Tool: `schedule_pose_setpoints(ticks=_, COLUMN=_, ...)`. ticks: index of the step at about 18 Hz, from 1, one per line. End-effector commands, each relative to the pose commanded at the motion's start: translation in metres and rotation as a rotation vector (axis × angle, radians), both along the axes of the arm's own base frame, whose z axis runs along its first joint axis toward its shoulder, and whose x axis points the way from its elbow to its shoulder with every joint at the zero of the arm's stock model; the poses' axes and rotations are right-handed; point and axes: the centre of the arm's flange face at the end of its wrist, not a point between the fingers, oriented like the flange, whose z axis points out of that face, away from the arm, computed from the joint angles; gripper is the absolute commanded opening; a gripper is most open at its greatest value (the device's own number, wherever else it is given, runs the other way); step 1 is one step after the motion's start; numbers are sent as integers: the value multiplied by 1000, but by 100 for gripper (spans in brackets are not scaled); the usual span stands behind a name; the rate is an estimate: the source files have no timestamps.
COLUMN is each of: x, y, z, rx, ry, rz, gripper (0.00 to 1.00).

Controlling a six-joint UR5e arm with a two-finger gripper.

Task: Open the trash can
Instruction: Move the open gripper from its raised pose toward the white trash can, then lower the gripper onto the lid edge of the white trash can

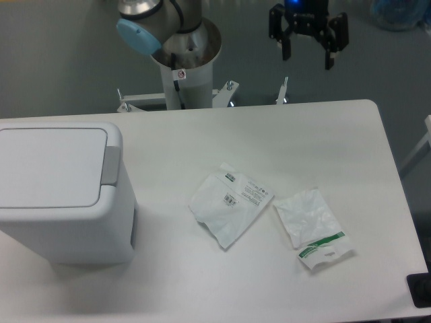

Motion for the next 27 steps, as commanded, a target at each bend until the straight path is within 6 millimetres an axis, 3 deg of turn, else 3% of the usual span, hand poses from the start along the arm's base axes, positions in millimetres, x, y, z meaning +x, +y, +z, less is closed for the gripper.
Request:
schedule_pose_setpoints(ticks=5, x=6, y=2, z=5, rx=5, ry=10, rz=-9, gripper=100)
schedule_pose_setpoints(ticks=14, x=14, y=26, z=10, rx=92, ry=-30, rz=36, gripper=100)
schedule_pose_setpoints(ticks=20, x=39, y=70, z=11, rx=175, ry=-112, rz=147, gripper=100)
schedule_pose_setpoints(ticks=24, x=55, y=98, z=29, rx=297, ry=-195, rz=256, gripper=100)
schedule_pose_setpoints(ticks=27, x=63, y=109, z=39, rx=405, ry=-278, rz=340, gripper=100)
